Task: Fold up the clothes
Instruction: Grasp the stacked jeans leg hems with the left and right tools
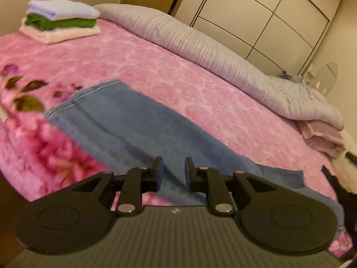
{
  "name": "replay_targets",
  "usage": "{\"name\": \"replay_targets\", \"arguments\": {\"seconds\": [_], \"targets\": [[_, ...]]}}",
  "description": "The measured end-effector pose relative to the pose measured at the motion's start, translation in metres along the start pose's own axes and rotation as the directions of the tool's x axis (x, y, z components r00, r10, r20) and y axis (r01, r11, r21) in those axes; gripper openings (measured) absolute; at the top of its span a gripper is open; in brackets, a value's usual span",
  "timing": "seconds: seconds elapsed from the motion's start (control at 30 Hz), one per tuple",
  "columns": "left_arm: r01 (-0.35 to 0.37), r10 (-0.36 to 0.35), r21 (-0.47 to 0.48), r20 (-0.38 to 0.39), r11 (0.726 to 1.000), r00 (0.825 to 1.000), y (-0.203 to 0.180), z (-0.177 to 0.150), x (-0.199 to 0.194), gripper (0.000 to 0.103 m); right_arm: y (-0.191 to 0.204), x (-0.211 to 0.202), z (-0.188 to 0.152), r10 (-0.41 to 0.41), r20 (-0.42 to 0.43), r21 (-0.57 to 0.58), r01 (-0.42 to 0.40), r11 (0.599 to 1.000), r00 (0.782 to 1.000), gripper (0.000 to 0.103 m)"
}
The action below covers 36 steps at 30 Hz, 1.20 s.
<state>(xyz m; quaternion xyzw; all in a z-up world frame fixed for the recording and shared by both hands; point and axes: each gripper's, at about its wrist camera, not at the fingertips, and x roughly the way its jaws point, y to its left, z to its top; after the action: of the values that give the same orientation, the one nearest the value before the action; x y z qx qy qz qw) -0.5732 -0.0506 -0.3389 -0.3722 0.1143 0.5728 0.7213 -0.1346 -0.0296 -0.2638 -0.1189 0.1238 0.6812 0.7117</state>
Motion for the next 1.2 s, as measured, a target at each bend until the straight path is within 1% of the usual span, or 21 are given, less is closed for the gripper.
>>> {"name": "replay_targets", "arguments": {"seconds": [0.03,0.07,0.1,0.13,0.17,0.2,0.23,0.3,0.37,0.4,0.47,0.57,0.63,0.73,0.8,0.87,0.93,1.0,1.1,1.17,1.2], "targets": [[-0.001,0.001,-0.012,0.001,1.0,1.0,0.008,-0.001,-0.007,0.018,0.0,-0.014,-0.008,0.091,-0.024,0.135,-0.087,0.987,0.996,0.032],[-0.01,0.01,-0.023,0.002,1.0,1.0,0.015,0.0,-0.012,0.018,-0.001,-0.028,-0.018,0.197,-0.038,0.275,-0.179,0.945,0.98,0.032],[-0.019,0.019,-0.034,0.004,0.999,1.0,0.023,0.001,-0.017,0.018,-0.001,-0.038,-0.03,0.293,-0.044,0.4,-0.252,0.881,0.955,0.032],[-0.025,0.025,-0.052,0.007,0.998,1.0,0.031,0.003,-0.02,0.019,0.001,-0.044,-0.044,0.379,-0.046,0.509,-0.305,0.805,0.924,0.032],[-0.03,0.03,-0.07,0.009,0.997,0.999,0.04,0.005,-0.023,0.019,0.006,-0.048,-0.063,0.459,-0.045,0.617,-0.337,0.711,0.887,0.032],[-0.03,0.031,-0.082,0.011,0.996,0.999,0.046,0.007,-0.024,0.02,0.011,-0.049,-0.084,0.52,-0.048,0.712,-0.336,0.617,0.853,0.032],[-0.024,0.026,-0.094,0.013,0.995,1.0,0.051,0.009,-0.023,0.022,0.015,-0.048,-0.103,0.556,-0.059,0.782,-0.308,0.542,0.829,0.032],[-0.014,0.016,-0.117,0.017,0.993,1.0,0.062,0.013,-0.019,0.023,0.022,-0.042,-0.138,0.605,-0.086,0.886,-0.218,0.41,0.791,0.032],[0.003,-0.001,-0.144,0.018,0.99,1.0,0.072,0.015,-0.012,0.023,0.022,-0.034,-0.17,0.62,-0.108,0.946,-0.111,0.304,0.777,0.032],[0.015,-0.012,-0.16,0.016,0.987,1.0,0.077,0.014,-0.008,0.023,0.02,-0.03,-0.182,0.622,-0.115,0.962,-0.069,0.265,0.774,0.032],[0.048,-0.046,-0.206,0.011,0.977,0.999,0.087,0.012,0.002,0.023,0.015,-0.021,-0.197,0.617,-0.124,0.976,-0.016,0.215,0.777,0.032],[0.084,-0.087,-0.272,0.001,0.959,0.996,0.097,0.011,0.017,0.023,0.011,-0.007,-0.205,0.593,-0.133,0.982,0.023,0.188,0.795,0.032],[0.106,-0.113,-0.314,-0.004,0.943,0.994,0.103,0.011,0.027,0.023,0.008,0.003,-0.207,0.57,-0.145,0.98,0.04,0.193,0.809,0.032],[0.123,-0.128,-0.397,0.013,0.91,0.992,0.116,0.016,0.043,0.023,0.003,0.016,-0.212,0.555,-0.167,0.98,0.075,0.184,0.815,0.032],[0.132,-0.134,-0.452,0.028,0.882,0.991,0.126,0.021,0.055,0.023,0.003,0.017,-0.211,0.548,-0.16,0.981,0.071,0.182,0.821,0.032],[0.103,-0.096,-0.481,0.04,0.871,0.995,0.133,0.029,0.067,0.023,0.003,0.017,-0.209,0.541,-0.154,0.98,0.061,0.187,0.827,0.032],[0.04,-0.021,-0.49,0.044,0.871,0.999,0.141,0.041,0.082,0.023,0.005,0.014,-0.205,0.534,-0.161,0.977,0.056,0.208,0.83,0.032],[-0.014,0.034,-0.5,0.032,0.866,0.999,0.147,0.05,0.097,0.023,0.007,0.01,-0.201,0.526,-0.167,0.972,0.051,0.228,0.834,0.032],[-0.059,0.073,-0.501,0.009,0.863,0.997,0.154,0.058,0.12,0.024,0.008,0.009,-0.205,0.523,-0.175,0.973,0.067,0.22,0.834,0.032],[-0.061,0.078,-0.497,0.013,0.865,0.997,0.154,0.06,0.128,0.024,0.009,0.009,-0.209,0.52,-0.188,0.973,0.086,0.214,0.833,0.032],[-0.062,0.081,-0.491,0.018,0.869,0.997,0.153,0.061,0.131,0.021,0.009,0.014,-0.209,0.52,-0.19,0.974,0.093,0.205,0.833,0.032]]}}
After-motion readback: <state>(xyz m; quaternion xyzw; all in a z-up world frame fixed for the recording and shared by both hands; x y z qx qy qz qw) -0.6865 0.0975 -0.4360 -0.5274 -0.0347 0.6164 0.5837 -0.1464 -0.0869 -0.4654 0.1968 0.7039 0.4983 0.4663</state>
